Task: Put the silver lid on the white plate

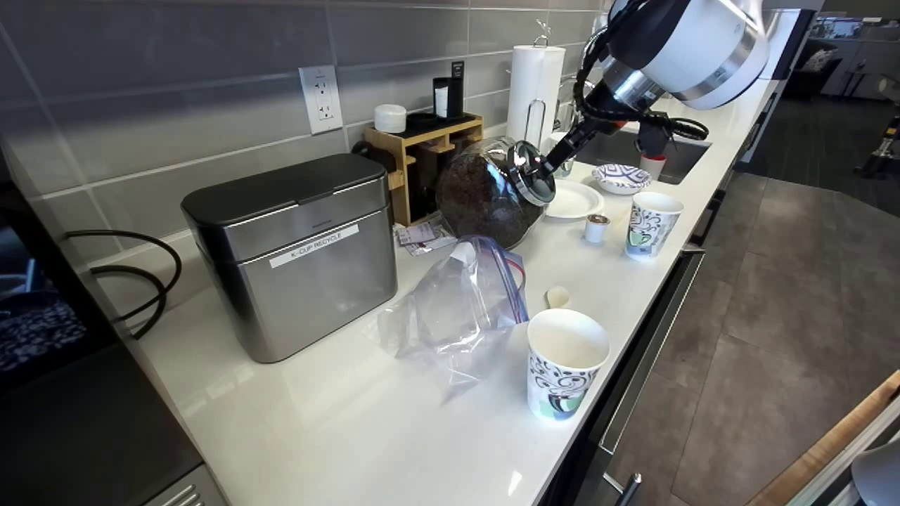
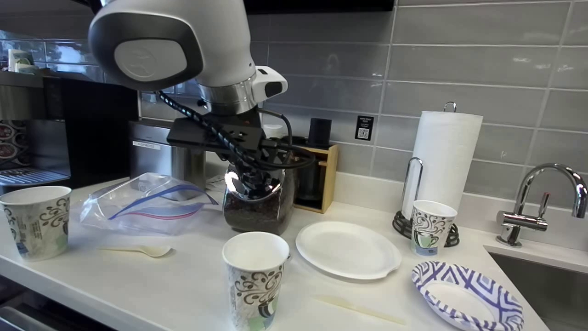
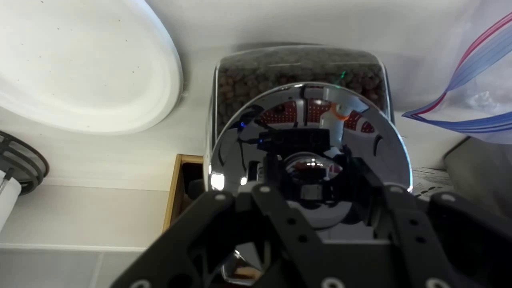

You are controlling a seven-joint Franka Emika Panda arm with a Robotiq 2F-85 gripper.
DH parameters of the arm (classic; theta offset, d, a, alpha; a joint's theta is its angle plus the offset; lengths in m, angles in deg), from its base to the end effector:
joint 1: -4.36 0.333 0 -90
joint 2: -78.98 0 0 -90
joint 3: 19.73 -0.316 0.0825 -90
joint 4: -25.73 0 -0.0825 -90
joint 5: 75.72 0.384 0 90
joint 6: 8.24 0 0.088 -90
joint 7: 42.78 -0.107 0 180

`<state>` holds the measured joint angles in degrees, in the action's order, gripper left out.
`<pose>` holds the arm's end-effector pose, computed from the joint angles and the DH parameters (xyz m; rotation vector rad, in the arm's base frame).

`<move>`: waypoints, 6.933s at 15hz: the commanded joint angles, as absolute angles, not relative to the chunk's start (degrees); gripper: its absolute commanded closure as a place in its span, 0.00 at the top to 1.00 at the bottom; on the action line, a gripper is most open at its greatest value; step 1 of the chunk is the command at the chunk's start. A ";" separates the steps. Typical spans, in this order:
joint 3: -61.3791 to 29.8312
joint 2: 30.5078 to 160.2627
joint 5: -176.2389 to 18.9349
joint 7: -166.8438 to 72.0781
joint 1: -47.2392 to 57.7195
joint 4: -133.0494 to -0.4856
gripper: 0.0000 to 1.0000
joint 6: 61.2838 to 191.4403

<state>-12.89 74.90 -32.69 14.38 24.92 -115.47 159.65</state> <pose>0.4955 0.0761 0.3696 -2.7665 -0.7640 -0.8780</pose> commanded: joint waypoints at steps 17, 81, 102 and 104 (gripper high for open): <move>-12.89 69.69 -35.52 13.04 23.18 -116.35 0.21 156.70; -21.60 104.13 -70.21 -12.90 -2.88 -80.35 1.00 136.93; -18.58 81.99 -70.01 -22.16 -2.38 -101.07 1.00 147.98; -18.26 80.51 -70.35 -22.77 -2.11 -101.98 1.00 147.90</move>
<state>-19.14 84.03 -68.55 -20.13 -3.05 -98.13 146.32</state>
